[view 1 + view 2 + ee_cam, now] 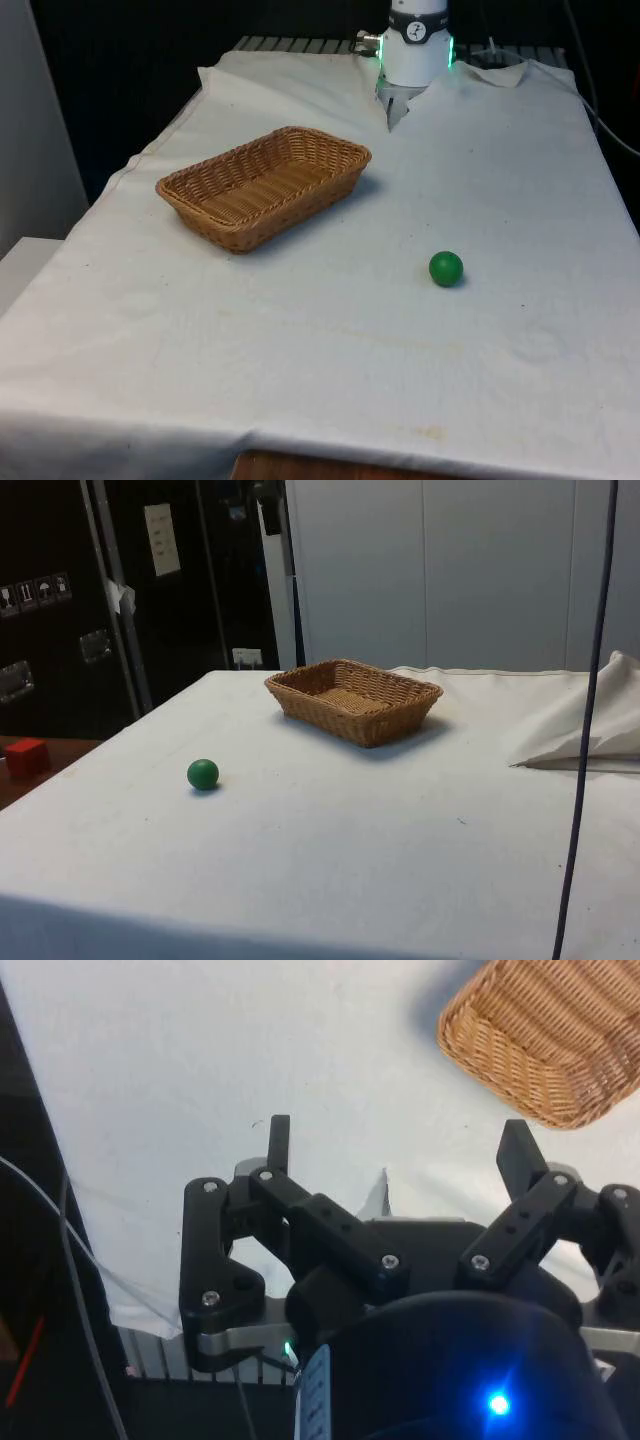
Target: Pick up the ball and place it into the basket.
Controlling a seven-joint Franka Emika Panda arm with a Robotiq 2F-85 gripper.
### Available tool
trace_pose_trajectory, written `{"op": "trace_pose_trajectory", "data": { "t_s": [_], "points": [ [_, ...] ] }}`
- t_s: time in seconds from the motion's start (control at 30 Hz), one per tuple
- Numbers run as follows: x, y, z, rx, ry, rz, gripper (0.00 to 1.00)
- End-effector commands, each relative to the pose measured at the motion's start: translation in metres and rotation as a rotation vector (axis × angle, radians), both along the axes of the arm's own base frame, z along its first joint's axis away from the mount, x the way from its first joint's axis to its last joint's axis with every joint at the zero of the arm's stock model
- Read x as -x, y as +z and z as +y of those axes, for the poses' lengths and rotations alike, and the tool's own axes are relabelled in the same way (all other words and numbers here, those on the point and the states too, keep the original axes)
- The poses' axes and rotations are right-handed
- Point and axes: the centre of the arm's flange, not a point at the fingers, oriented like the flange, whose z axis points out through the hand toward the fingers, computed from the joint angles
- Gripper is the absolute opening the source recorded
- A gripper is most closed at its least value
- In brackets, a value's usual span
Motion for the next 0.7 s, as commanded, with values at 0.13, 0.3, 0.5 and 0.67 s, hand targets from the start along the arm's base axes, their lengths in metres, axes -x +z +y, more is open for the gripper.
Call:
{"op": "trace_pose_trajectory", "data": {
  "t_s": [0.13, 0.3, 0.5, 0.67],
  "points": [
    [-0.012, -0.005, 0.017, 0.019, 0.004, -0.013, 1.0],
    [-0.025, -0.012, 0.024, 0.029, 0.006, -0.016, 1.0],
    [-0.05, -0.034, 0.034, 0.049, 0.008, -0.016, 1.0],
    [-0.065, -0.052, 0.041, 0.057, 0.012, -0.025, 1.0]
  ]
}}
